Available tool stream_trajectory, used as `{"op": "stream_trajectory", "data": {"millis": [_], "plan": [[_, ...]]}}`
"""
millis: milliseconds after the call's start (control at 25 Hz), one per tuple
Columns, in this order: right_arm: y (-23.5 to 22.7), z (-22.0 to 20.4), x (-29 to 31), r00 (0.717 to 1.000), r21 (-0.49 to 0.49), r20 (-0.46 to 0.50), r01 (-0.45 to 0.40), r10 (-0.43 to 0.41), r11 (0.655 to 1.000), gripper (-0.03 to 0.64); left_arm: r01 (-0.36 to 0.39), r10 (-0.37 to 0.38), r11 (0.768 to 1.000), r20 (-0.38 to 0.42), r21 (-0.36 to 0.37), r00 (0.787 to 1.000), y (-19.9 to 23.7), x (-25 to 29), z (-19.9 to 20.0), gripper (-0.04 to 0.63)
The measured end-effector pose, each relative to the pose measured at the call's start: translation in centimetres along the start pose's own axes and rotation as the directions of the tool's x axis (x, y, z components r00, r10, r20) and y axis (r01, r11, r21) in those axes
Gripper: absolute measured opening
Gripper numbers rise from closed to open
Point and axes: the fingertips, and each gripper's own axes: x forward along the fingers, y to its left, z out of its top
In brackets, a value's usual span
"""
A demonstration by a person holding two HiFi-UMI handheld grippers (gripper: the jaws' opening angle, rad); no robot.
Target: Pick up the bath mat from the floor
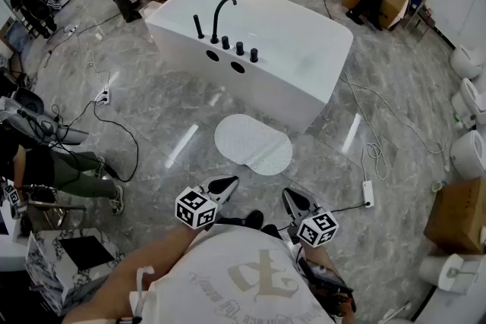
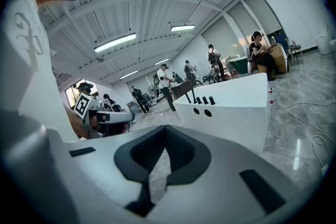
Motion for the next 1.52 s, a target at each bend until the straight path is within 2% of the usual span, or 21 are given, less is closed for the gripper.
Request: {"op": "stream_trajectory", "data": {"millis": [200, 440, 720, 1040, 1520], "plan": [[3.8, -1.6, 1.7, 0.999, 0.008, -0.016, -0.03, 0.031, 1.0, 0.006, -0.045, 0.045, 0.999, 0.027, -0.017, 0.999, 2.0, -4.9, -0.8, 0.006], [6.8, -1.1, 4.3, 0.999, -0.021, -0.017, -0.047, 0.046, 0.999, 0.006, -0.092, 0.094, 0.994, 0.038, -0.053, 0.995, 4.6, -9.2, -2.2, 0.006], [8.5, -0.9, 4.7, 1.0, -0.056, -0.012, -0.003, 0.003, 0.998, 0.006, -0.044, 0.045, 0.999, 0.054, -0.031, 0.997, 4.7, -10.2, -1.7, 0.006], [9.6, -2.3, 3.5, 0.997, -0.018, -0.006, 0.072, -0.072, 0.997, 0.006, 0.005, -0.004, 0.999, 0.026, -0.033, 1.0, 4.3, -10.9, -3.4, 0.006], [12.5, -4.5, 3.8, 0.987, 0.008, -0.032, 0.158, -0.157, 0.987, 0.006, 0.038, -0.037, 0.998, 0.014, -0.051, 0.999, 5.3, -14.2, -5.3, 0.006]]}}
